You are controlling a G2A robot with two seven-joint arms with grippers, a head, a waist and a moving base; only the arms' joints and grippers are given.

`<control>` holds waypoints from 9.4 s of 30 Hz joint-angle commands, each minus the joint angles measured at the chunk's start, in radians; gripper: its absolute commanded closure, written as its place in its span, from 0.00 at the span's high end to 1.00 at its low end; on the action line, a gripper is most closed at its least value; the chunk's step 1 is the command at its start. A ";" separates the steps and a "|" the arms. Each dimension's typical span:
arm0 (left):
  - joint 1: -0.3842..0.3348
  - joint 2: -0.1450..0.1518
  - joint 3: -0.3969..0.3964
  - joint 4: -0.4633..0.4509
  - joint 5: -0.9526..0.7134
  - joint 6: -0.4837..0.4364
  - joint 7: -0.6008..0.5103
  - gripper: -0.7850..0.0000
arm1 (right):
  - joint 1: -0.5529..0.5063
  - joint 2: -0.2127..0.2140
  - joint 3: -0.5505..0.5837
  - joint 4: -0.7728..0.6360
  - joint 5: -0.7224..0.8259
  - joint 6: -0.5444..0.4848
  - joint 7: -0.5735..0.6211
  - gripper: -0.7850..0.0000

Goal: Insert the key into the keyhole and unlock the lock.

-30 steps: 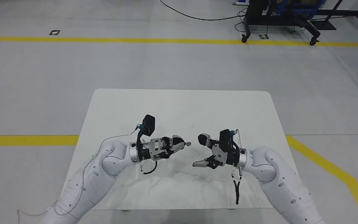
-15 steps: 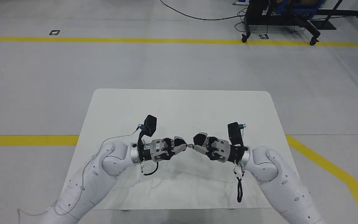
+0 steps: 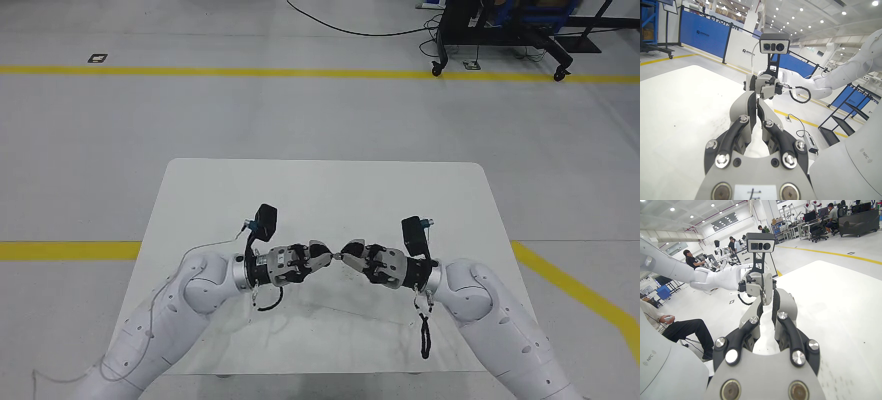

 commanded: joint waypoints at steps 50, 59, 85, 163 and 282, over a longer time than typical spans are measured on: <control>0.211 0.089 -0.318 -0.136 0.291 0.211 0.283 1.00 | -0.112 0.056 0.237 0.068 0.085 -0.041 -0.115 0.00; 0.558 0.145 -0.581 -0.606 0.688 0.603 -0.217 1.00 | -0.112 0.056 0.237 0.068 0.085 -0.041 -0.115 0.00; 0.325 0.062 -0.258 -0.435 0.728 0.948 -0.549 0.57 | -0.112 0.056 0.237 0.068 0.085 -0.041 -0.115 0.00; -0.059 -0.054 -0.187 -0.020 -0.508 0.772 -0.566 0.00 | -0.112 0.056 0.237 0.068 0.085 -0.041 -0.115 0.00; -0.174 -0.221 -0.103 0.109 -0.711 1.071 -0.420 0.00 | -0.039 -0.210 -0.259 -0.010 0.608 0.722 -0.553 0.00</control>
